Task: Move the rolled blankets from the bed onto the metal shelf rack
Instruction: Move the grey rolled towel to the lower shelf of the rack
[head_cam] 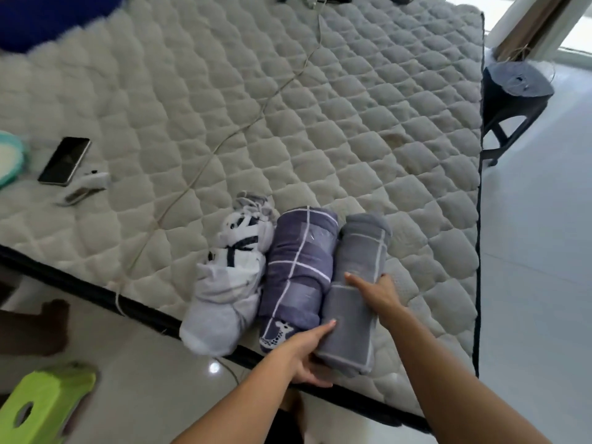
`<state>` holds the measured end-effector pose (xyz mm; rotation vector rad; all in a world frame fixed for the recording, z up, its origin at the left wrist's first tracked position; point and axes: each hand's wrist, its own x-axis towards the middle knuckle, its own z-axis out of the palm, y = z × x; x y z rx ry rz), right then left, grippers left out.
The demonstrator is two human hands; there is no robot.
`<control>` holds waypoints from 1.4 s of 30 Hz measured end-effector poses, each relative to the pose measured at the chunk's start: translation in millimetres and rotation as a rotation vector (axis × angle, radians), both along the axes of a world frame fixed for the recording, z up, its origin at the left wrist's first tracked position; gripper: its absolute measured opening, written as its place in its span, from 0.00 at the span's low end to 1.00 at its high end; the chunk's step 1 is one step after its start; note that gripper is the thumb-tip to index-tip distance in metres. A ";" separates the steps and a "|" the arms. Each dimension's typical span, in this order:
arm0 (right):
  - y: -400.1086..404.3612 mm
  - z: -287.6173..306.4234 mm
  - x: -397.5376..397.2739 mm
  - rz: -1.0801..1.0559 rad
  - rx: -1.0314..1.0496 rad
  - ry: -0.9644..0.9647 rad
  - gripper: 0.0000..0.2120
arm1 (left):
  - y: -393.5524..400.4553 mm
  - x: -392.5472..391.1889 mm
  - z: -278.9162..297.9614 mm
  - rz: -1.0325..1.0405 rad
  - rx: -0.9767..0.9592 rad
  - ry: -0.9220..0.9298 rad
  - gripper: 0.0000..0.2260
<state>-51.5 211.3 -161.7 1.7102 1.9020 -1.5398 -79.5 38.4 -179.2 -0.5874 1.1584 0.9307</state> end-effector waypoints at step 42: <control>-510.3 166.7 229.4 1.175 -0.264 0.689 0.42 | -452.8 406.5 137.7 1.206 -0.111 0.706 0.11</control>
